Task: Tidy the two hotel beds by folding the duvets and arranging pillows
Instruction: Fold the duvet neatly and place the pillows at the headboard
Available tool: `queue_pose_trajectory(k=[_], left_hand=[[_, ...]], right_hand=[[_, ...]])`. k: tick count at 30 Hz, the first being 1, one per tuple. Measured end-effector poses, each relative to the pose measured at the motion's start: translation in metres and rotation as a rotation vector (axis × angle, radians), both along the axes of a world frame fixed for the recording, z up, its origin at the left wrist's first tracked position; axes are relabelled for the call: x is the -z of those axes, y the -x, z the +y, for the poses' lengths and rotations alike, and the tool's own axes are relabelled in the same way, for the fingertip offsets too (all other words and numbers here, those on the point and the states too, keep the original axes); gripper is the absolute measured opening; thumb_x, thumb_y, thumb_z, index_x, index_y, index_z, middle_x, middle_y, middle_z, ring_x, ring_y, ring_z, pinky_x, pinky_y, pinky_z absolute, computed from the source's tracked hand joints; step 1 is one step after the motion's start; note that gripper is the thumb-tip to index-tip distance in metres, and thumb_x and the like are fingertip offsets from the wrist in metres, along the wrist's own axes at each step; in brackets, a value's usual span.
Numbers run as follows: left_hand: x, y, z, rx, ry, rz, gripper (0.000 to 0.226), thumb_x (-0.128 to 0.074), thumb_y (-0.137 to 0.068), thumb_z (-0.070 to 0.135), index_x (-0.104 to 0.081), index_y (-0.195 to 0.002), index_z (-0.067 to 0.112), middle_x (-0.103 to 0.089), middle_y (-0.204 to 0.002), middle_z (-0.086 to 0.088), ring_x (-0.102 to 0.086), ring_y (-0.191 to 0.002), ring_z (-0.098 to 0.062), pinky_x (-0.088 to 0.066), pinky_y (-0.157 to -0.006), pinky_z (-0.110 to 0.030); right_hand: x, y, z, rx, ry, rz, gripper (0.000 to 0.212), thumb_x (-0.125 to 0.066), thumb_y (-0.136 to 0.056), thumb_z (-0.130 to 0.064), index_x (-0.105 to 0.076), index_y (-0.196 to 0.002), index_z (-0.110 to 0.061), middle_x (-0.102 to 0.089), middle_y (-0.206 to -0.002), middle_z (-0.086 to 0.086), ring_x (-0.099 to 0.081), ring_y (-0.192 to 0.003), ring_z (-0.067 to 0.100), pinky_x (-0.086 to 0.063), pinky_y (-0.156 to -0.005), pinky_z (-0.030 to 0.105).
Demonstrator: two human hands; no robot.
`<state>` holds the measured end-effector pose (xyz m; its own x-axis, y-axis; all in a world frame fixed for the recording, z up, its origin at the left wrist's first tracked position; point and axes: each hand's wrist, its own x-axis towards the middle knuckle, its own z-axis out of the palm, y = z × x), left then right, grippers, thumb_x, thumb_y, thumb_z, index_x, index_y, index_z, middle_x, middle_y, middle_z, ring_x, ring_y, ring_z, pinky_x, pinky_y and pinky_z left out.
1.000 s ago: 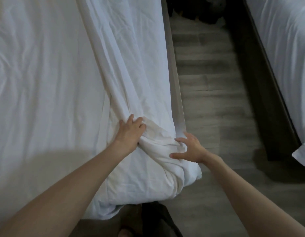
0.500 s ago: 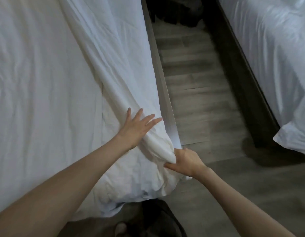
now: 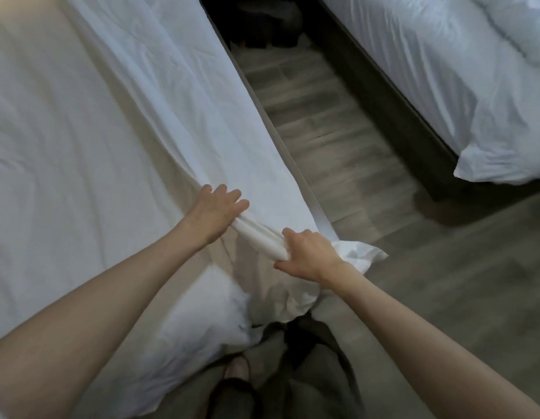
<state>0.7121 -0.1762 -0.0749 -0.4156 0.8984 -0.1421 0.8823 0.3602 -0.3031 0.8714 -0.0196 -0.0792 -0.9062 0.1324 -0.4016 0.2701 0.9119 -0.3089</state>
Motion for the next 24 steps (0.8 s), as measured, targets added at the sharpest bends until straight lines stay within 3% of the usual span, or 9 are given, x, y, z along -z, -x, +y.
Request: queue_pose_trajectory(k=[7,11,13,15,16,20,24], left_hand=[[-0.008,0.001,-0.112,-0.005,-0.03,-0.001,0.05,-0.073,-0.043,-0.018,-0.057,-0.08,0.011,-0.048,-0.072,-0.007,-0.047,-0.058,-0.028,-0.027,-0.052,-0.032],[-0.007,-0.004,-0.174,0.004,-0.067,-0.015,0.047,-0.073,-0.046,-0.022,-0.059,-0.082,0.006,-0.052,-0.075,-0.011,-0.053,-0.062,-0.031,-0.042,-0.053,-0.035],[-0.006,-0.013,-0.197,-0.074,0.204,-0.057,0.045,-0.062,-0.076,-0.01,-0.056,-0.114,0.013,-0.057,-0.109,-0.007,-0.058,-0.096,-0.03,-0.046,-0.079,-0.044],[0.0,-0.023,-0.215,-0.248,0.508,-0.174,0.053,-0.041,-0.093,0.001,-0.037,-0.14,0.026,-0.046,-0.136,0.0,-0.046,-0.123,-0.025,-0.028,-0.106,-0.054],[0.005,-0.03,-0.221,-0.324,0.531,-0.252,0.056,-0.037,-0.094,0.002,-0.032,-0.144,0.028,-0.043,-0.141,0.0,-0.043,-0.127,-0.025,-0.021,-0.11,-0.056],[0.034,-0.073,-0.233,-0.392,0.217,-0.339,0.053,-0.041,-0.095,0.012,-0.028,-0.146,0.019,-0.03,-0.152,-0.004,-0.036,-0.133,-0.026,-0.025,-0.111,-0.05],[0.053,-0.116,-0.232,-0.376,0.053,-0.411,0.069,-0.046,-0.092,0.013,-0.015,-0.152,0.027,-0.007,-0.161,-0.001,-0.011,-0.146,-0.026,-0.024,-0.11,-0.048]], right_hand=[[-0.02,-0.013,-0.127,0.044,0.08,0.022,0.033,-0.061,-0.085,-0.035,-0.051,-0.106,-0.012,-0.06,-0.103,0.012,-0.059,-0.093,0.033,-0.046,-0.073,0.037],[-0.007,-0.016,-0.198,0.037,0.211,-0.032,0.029,-0.062,-0.085,-0.032,-0.053,-0.102,-0.01,-0.06,-0.105,0.016,-0.057,-0.096,0.036,-0.041,-0.07,0.035],[0.011,-0.023,-0.22,-0.012,0.269,-0.106,0.034,-0.061,-0.087,-0.029,-0.056,-0.116,-0.011,-0.06,-0.114,0.016,-0.056,-0.104,0.034,-0.044,-0.079,0.037],[0.031,-0.036,-0.228,-0.05,0.297,-0.22,0.04,-0.058,-0.09,-0.024,-0.055,-0.129,-0.016,-0.059,-0.124,0.013,-0.055,-0.111,0.032,-0.046,-0.089,0.038],[0.039,-0.045,-0.229,-0.057,0.303,-0.267,0.042,-0.057,-0.091,-0.023,-0.054,-0.132,-0.017,-0.058,-0.128,0.011,-0.054,-0.115,0.03,-0.046,-0.093,0.037],[0.06,-0.088,-0.22,0.073,0.321,-0.248,0.05,-0.057,-0.089,-0.022,-0.048,-0.138,-0.02,-0.051,-0.137,0.006,-0.048,-0.125,0.027,-0.04,-0.102,0.036],[0.072,-0.126,-0.21,0.185,0.233,-0.141,0.061,-0.06,-0.088,-0.026,-0.036,-0.144,-0.022,-0.039,-0.142,0.007,-0.04,-0.127,0.031,-0.04,-0.102,0.04]])
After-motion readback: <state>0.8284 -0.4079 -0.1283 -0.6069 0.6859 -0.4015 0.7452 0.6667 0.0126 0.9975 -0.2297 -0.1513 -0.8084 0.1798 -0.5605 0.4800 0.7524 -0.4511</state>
